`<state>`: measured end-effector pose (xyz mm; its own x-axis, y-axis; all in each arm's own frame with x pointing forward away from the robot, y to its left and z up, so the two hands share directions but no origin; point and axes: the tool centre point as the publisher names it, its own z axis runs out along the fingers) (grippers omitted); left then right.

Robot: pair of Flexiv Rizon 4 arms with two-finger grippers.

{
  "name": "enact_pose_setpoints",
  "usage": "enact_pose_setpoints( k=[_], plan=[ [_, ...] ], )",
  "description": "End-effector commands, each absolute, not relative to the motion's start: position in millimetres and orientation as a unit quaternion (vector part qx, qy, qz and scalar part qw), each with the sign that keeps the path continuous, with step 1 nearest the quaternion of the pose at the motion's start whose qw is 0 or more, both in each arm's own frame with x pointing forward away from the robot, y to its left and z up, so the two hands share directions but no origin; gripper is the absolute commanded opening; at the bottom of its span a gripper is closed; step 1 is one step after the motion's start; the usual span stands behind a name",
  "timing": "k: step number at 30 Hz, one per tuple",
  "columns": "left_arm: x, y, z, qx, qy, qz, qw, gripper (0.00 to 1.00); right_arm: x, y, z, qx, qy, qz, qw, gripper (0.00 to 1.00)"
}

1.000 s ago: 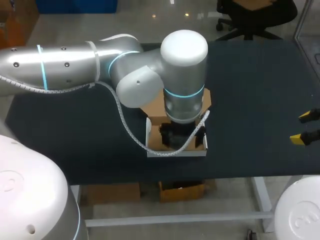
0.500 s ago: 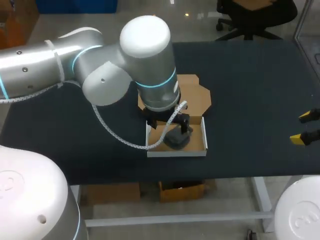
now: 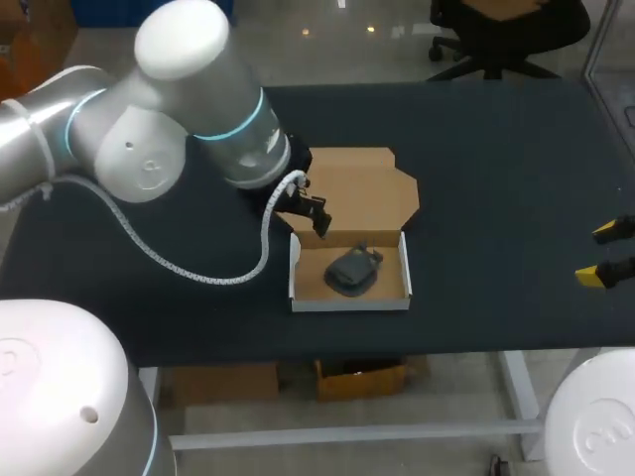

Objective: Assemble the packaging by folding the flat box into shape, placing the metal phone stand inside, and closing the box properly

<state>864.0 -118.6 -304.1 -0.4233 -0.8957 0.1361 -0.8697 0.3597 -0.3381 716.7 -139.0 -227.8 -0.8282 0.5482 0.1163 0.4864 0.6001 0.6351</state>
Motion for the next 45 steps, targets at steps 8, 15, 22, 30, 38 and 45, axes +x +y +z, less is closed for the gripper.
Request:
enact_pose_setpoints(
  k=[8,15,22,30,38,45],
  plan=[
    [901,-88,-291,-0.499,0.828,-0.251,-0.049,1.00,716,-140,-227,0.288,0.893,0.342,0.045,1.00],
    [916,-87,-295,-0.488,0.826,-0.276,-0.064,1.00,716,-140,-227,0.288,0.893,0.342,0.045,1.00],
    [932,-75,-301,-0.458,0.827,-0.313,-0.088,1.00,716,-140,-227,0.288,0.893,0.342,0.045,1.00],
    [934,-74,-301,-0.448,0.830,-0.318,-0.090,1.00,716,-140,-227,0.288,0.893,0.342,0.045,1.00],
    [934,-74,-301,-0.448,0.830,-0.318,-0.090,1.00,716,-140,-227,0.288,0.893,0.342,0.045,1.00],
    [940,-70,-303,-0.444,0.827,-0.328,-0.108,1.00,720,-139,-228,0.282,0.895,0.343,0.040,1.00]
  ],
)
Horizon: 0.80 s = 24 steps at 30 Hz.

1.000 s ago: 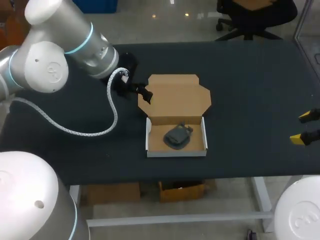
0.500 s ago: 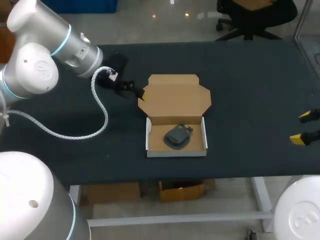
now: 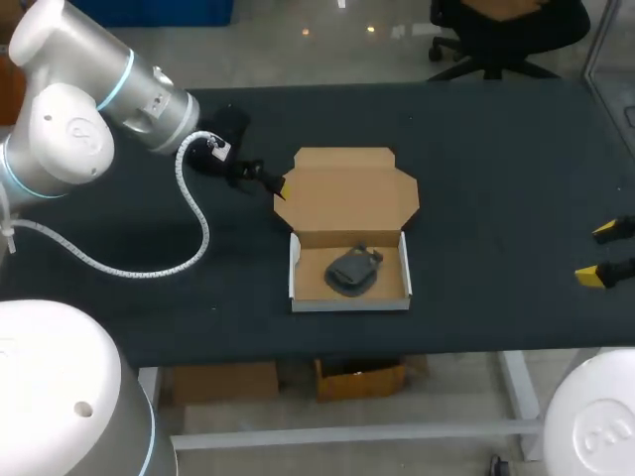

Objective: Assemble the packaging by folding the flat box into shape, placing the metal phone stand inside, and closing the box properly

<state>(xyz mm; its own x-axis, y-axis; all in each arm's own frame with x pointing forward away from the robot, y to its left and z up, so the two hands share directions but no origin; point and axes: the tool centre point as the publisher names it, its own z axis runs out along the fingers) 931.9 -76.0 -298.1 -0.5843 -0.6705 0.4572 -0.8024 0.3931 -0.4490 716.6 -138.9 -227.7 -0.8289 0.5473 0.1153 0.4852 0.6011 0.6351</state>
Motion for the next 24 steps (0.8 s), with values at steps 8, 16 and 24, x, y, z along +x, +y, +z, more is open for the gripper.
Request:
enact_pose_setpoints(
  k=[8,16,24],
  plan=[
    [952,-62,-310,0.449,-0.820,0.335,0.119,1.00,732,-141,-224,0.246,0.902,0.356,0.002,1.00],
    [963,-55,-318,0.452,-0.810,0.350,0.131,1.00,744,-136,-218,0.222,0.915,0.335,-0.035,1.00],
    [974,-48,-334,0.452,-0.792,0.376,0.165,1.00,754,-128,-213,0.196,0.928,0.313,-0.057,1.00]
  ],
)
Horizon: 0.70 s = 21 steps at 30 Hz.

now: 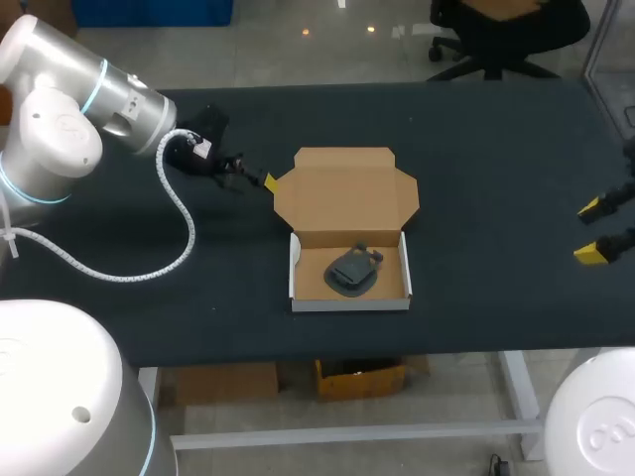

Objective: Assemble the packaging by folding the flat box into shape, placing the metal phone stand inside, and closing the box properly

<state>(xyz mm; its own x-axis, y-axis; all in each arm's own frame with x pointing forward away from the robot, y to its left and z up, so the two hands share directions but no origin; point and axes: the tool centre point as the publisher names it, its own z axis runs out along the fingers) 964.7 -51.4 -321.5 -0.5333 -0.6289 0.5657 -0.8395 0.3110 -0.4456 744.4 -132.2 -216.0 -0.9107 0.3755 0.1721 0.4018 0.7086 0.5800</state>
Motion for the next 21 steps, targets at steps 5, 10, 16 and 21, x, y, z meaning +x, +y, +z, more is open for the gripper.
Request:
enact_pose_setpoints(
  k=[5,10,16,21],
  plan=[
    [982,-48,-344,0.449,-0.787,0.382,0.180,1.00,759,-123,-210,-0.182,-0.933,-0.304,0.064,1.00],
    [991,-48,-355,0.450,-0.776,0.393,0.200,1.00,765,-119,-208,-0.167,-0.936,-0.302,0.075,1.00],
    [997,-55,-361,0.440,-0.766,0.408,0.231,0.90,773,-116,-206,-0.166,-0.940,-0.286,0.081,1.00],
    [997,-64,-360,0.427,-0.763,0.418,0.247,0.73,779,-112,-206,-0.168,-0.943,-0.274,0.086,1.00]
  ],
)
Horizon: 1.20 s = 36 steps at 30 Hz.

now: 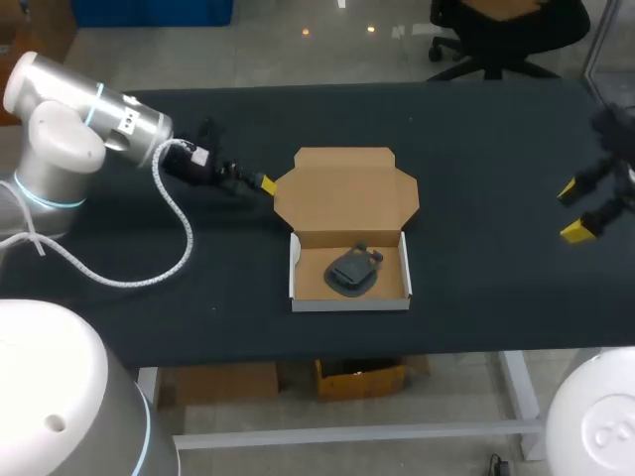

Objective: Assemble the packaging by folding the flat box into shape, placing the metal phone stand inside, and closing the box properly

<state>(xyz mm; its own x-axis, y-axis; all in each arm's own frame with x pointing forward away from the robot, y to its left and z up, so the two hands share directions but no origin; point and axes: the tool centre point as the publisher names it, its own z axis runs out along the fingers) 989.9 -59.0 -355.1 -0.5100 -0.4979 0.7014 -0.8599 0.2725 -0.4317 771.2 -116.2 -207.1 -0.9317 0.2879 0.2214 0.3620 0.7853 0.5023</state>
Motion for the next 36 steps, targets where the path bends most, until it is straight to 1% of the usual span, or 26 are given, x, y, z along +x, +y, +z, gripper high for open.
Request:
enact_pose_setpoints(
  k=[1,2,11,14,17,22,32,36],
  plan=[
    [997,-66,-360,0.423,-0.762,0.420,0.253,0.70,781,-112,-207,-0.169,-0.944,-0.271,0.087,1.00],
    [996,-68,-360,0.422,-0.762,0.421,0.253,0.65,782,-111,-207,-0.169,-0.944,-0.269,0.087,1.00],
    [993,-82,-361,0.406,-0.755,0.432,0.279,0.62,790,-106,-207,-0.175,-0.948,-0.250,0.088,1.00],
    [989,-86,-361,0.406,-0.752,0.432,0.289,0.57,791,-106,-207,-0.175,-0.949,-0.248,0.088,1.00],
    [986,-91,-361,0.401,-0.752,0.431,0.295,0.56,792,-105,-208,-0.174,-0.949,-0.248,0.090,1.00],
    [983,-97,-361,0.397,-0.751,0.430,0.303,0.50,793,-105,-210,-0.175,-0.949,-0.247,0.093,1.00],
    [975,-112,-360,0.372,-0.757,0.431,0.321,0.47,794,-105,-210,-0.177,-0.949,-0.243,0.092,1.00],
    [971,-115,-359,0.358,-0.760,0.436,0.322,0.44,794,-105,-210,-0.178,-0.950,-0.241,0.091,1.00]
  ],
)
